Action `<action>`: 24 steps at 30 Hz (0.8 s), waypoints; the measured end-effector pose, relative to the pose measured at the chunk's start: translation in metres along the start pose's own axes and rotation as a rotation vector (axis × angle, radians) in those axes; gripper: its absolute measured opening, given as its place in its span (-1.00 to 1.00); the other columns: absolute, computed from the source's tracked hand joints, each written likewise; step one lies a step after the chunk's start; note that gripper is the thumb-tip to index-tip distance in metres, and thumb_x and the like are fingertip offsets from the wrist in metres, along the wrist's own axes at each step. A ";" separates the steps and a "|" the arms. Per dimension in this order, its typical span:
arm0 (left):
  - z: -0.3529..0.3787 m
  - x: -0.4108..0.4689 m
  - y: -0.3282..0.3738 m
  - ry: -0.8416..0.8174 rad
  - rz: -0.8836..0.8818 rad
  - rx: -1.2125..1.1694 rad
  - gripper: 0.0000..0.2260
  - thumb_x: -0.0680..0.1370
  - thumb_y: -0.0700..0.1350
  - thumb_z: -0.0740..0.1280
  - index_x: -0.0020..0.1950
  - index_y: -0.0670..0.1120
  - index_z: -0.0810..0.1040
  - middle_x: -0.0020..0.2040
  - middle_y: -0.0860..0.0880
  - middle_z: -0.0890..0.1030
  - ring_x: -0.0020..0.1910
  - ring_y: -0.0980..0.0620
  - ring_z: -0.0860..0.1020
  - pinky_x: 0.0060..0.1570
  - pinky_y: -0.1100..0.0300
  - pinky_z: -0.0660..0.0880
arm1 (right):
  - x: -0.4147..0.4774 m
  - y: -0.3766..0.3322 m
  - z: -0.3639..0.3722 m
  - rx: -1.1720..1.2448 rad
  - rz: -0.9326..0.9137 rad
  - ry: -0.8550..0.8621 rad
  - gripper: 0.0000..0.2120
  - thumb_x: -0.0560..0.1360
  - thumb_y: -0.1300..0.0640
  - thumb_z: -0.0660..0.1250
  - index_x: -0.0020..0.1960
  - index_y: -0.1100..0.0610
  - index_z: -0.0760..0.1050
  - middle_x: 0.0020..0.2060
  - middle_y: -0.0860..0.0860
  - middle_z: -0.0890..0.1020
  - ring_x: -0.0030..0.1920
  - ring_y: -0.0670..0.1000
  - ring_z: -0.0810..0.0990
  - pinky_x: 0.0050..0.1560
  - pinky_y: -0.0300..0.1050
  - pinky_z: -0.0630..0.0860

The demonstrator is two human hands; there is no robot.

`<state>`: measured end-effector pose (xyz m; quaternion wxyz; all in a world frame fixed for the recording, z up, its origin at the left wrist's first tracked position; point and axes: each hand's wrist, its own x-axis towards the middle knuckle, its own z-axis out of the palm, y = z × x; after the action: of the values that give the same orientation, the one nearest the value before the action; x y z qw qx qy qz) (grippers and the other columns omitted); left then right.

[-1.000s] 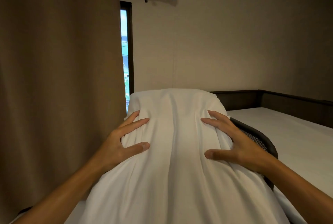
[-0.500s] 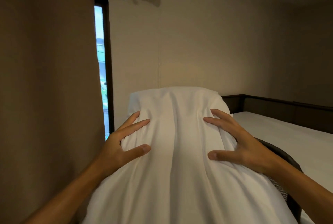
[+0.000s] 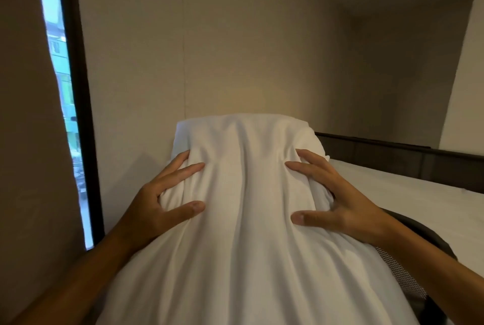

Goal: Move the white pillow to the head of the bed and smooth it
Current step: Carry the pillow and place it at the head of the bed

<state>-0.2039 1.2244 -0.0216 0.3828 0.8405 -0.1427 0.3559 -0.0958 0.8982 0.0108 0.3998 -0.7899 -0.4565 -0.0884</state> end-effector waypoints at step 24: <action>0.031 0.065 -0.029 -0.042 0.033 -0.063 -0.45 0.33 0.15 0.46 0.32 0.26 0.48 0.50 0.21 0.27 0.45 0.35 0.18 0.24 0.54 0.19 | 0.032 0.037 -0.028 -0.076 0.023 0.049 -0.21 0.18 -0.33 0.48 0.35 -0.42 0.26 0.41 -0.46 0.13 0.33 -0.45 0.16 0.27 -0.24 0.21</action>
<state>-0.1280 1.2231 -0.0052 0.4001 0.8328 -0.1756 0.3399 -0.0417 0.8897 0.0252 0.3814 -0.8073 -0.4338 -0.1207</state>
